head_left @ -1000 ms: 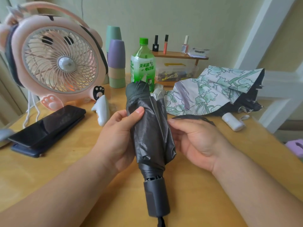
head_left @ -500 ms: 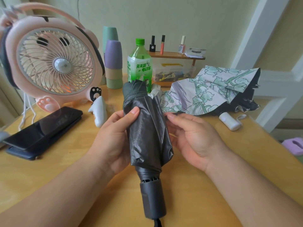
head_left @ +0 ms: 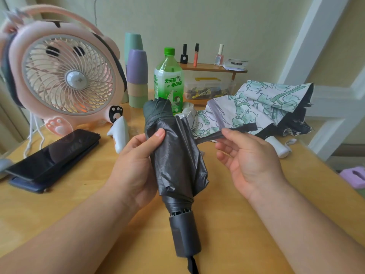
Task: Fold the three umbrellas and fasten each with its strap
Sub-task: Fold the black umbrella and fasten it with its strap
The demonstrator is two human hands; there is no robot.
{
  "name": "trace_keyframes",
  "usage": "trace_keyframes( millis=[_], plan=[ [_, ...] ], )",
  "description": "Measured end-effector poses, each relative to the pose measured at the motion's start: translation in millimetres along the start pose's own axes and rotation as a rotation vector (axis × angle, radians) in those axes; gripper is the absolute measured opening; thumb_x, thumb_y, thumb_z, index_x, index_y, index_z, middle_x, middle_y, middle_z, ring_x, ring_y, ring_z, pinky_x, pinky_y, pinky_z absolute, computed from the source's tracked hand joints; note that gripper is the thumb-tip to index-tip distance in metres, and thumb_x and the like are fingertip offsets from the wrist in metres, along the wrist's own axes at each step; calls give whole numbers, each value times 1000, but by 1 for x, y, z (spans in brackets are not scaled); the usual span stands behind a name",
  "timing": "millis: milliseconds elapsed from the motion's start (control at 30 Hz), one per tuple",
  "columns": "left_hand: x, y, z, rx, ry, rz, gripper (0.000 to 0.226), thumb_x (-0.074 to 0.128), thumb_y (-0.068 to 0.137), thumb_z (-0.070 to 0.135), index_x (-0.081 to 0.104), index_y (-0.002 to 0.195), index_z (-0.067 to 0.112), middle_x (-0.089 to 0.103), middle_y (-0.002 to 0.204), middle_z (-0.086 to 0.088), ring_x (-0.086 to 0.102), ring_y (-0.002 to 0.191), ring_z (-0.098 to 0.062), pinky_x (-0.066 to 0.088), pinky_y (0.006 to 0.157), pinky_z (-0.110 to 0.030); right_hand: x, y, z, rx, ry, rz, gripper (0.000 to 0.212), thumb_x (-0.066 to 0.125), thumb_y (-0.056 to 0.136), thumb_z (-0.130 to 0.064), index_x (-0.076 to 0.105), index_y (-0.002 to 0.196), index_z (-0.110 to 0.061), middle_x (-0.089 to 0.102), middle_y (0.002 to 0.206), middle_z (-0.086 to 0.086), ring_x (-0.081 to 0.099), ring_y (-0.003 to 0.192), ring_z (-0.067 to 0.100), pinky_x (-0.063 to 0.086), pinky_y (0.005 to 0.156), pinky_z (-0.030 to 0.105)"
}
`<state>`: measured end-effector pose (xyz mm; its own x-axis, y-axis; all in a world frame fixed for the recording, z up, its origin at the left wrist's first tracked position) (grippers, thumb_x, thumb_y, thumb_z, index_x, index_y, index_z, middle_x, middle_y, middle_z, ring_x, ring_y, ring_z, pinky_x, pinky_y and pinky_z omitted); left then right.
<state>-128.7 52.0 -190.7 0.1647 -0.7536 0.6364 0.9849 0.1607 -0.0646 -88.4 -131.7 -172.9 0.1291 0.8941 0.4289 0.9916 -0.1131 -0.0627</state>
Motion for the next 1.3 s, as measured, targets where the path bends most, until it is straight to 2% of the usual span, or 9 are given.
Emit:
trace_keyframes(
  millis=[167,433,533,700,800,900,1100,1200,1300],
  plan=[
    [0,3,-2,83,113,161,44,77,87,19,55,121,2,71,99,-19,73,78,-24,62,72,-39,6,-13,-1,-230,-100,-60,28,74,88,-1,69,62,-11,68,60,7,70,62,22,61,64,31],
    [11,-7,-9,231,393,341,35,79,85,42,61,105,19,76,97,-5,76,89,-25,60,88,-54,36,-46,20,-154,-70,-281,26,69,90,-3,74,66,-10,77,80,19,78,81,32,63,76,31],
    [13,-9,-9,114,223,238,33,56,99,49,76,102,22,78,104,-4,74,99,-29,55,97,-56,34,-46,16,-158,-63,-258,20,68,90,-4,71,71,-7,77,82,20,78,84,33,63,75,31],
    [9,-11,-3,-34,29,-176,50,43,98,3,62,137,27,68,130,-14,64,115,-40,41,110,-59,28,-45,8,-150,-29,-251,15,64,93,-2,68,78,0,77,89,24,77,87,38,64,82,42],
    [4,-6,0,-42,7,-252,59,56,90,-4,57,142,25,68,132,-11,69,106,-33,49,102,-62,26,-45,7,-144,-17,-270,15,63,92,-1,68,79,0,76,90,27,77,89,41,63,84,45],
    [0,-3,0,-88,-59,-227,71,69,80,-10,52,143,16,72,118,-15,74,81,-25,63,70,-42,26,-46,6,-148,8,-311,13,66,84,-9,72,73,-5,76,91,28,76,89,42,64,82,45],
    [5,-9,1,-417,-35,-352,15,64,89,12,75,85,3,67,77,-14,67,64,-22,60,62,-33,26,-48,0,-190,33,-366,14,66,80,-12,74,69,-9,76,88,27,77,84,41,63,76,44],
    [6,-12,3,-412,-17,-384,23,62,87,12,73,105,4,68,91,-20,72,77,-33,63,69,-44,24,-49,-1,-236,16,-373,17,66,79,-12,73,64,-12,77,84,24,77,80,40,63,72,42],
    [11,-18,1,-292,109,-269,27,66,86,11,61,113,11,63,82,-19,67,62,-33,57,54,-40,23,-51,1,-312,-34,-391,16,67,83,-11,74,69,-9,77,88,24,77,84,42,63,77,47]
  ],
)
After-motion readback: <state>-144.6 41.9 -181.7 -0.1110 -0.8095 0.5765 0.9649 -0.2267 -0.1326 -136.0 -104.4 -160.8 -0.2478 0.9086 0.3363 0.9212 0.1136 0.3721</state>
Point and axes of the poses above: each hand's wrist, its own y-axis towards the middle knuckle, its own x-axis out of the palm, z = x × y, the point moved 1 cm from there along y, towards the middle knuckle
